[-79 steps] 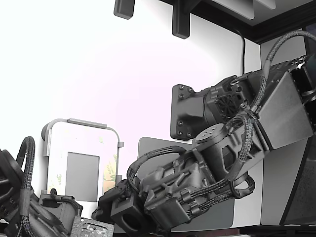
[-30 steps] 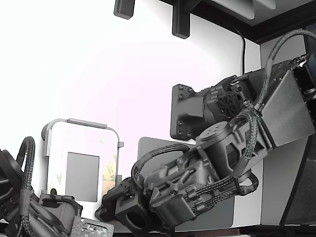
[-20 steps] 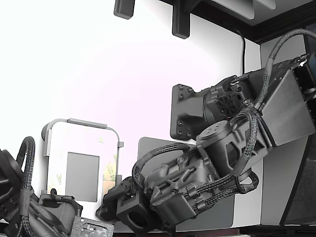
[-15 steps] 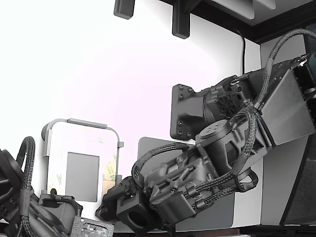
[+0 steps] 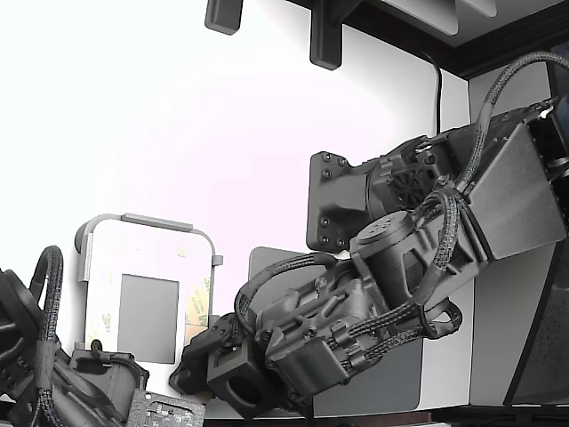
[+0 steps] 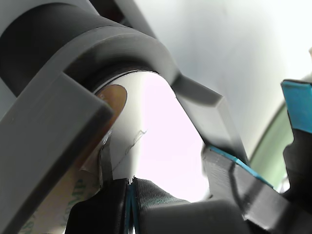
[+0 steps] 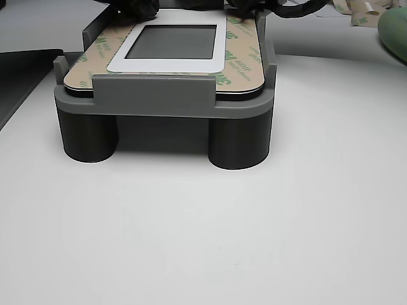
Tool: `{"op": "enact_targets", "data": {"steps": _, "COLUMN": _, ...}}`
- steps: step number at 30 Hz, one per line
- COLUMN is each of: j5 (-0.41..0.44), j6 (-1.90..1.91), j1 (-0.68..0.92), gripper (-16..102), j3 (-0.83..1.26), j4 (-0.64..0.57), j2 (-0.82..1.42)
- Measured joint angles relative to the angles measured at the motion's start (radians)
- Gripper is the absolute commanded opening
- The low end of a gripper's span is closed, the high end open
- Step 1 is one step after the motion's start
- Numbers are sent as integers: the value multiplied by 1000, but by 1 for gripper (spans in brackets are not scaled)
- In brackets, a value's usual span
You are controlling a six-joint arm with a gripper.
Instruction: Peel off protective film from adhesive tape.
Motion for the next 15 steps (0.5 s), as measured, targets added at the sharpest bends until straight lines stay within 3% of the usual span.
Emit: {"op": "enact_targets", "data": {"steps": 15, "j5": -20, "j6": -15, "j1": -21, "gripper": -11, "j3": 9, "j4": -11, "j2": 2}}
